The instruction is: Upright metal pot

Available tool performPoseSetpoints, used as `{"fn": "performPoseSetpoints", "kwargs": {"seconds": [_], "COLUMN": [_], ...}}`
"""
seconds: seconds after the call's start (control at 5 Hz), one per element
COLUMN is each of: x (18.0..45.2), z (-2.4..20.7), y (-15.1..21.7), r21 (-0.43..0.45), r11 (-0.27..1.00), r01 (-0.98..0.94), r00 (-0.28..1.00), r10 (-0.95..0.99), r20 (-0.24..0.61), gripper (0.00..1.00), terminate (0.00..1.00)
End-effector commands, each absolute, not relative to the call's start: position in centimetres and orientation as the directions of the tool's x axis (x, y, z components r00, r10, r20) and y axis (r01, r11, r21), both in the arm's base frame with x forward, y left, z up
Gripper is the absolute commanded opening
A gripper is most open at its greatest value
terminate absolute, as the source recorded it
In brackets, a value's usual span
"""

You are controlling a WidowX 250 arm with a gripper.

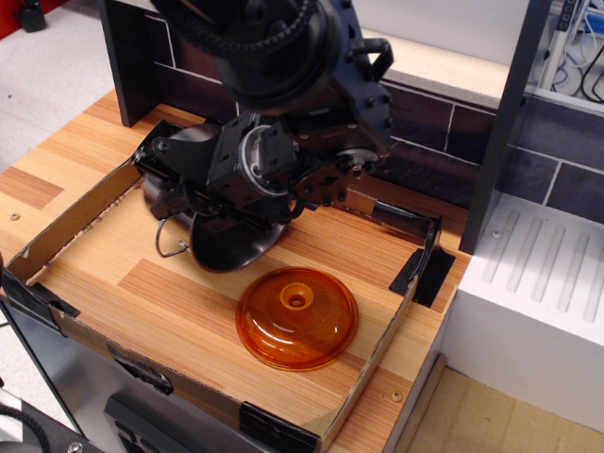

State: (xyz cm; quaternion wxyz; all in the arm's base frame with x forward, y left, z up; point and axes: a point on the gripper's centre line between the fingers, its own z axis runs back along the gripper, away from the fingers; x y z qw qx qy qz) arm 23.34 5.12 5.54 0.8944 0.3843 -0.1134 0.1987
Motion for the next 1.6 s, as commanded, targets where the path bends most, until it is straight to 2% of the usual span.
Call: {"fn": "performPoseSetpoints", "kwargs": {"seconds": [0.0,0.2,0.6,0.8,1.0,1.2,1.4], "x": [23.3,23.3,22.7,22.1,21.5,21.1,21.2], "z": [6.4,7.4,8.9,9.3,9.1,8.2,6.9], "y": [5.1,5.4,7.0,9.0,10.5,11.9,13.1], "r21": [0.599,0.552,0.497,0.490,0.453,0.437,0.416], "r11": [0.655,0.676,0.708,0.719,0.775,0.799,0.823], "r01": [-0.460,-0.488,-0.502,-0.492,-0.440,-0.413,-0.386], "r00": [0.884,0.871,0.865,0.866,0.878,0.886,0.883], "r10": [0.280,0.336,0.425,0.463,0.477,0.464,0.461], "r20": [0.373,0.359,0.269,0.190,0.035,-0.009,-0.092], "gripper": [0.00,0.00,0.00,0.00,0.00,0.00,0.00], "terminate": [0.00,0.00,0.00,0.00,0.00,0.00,0.00]}}
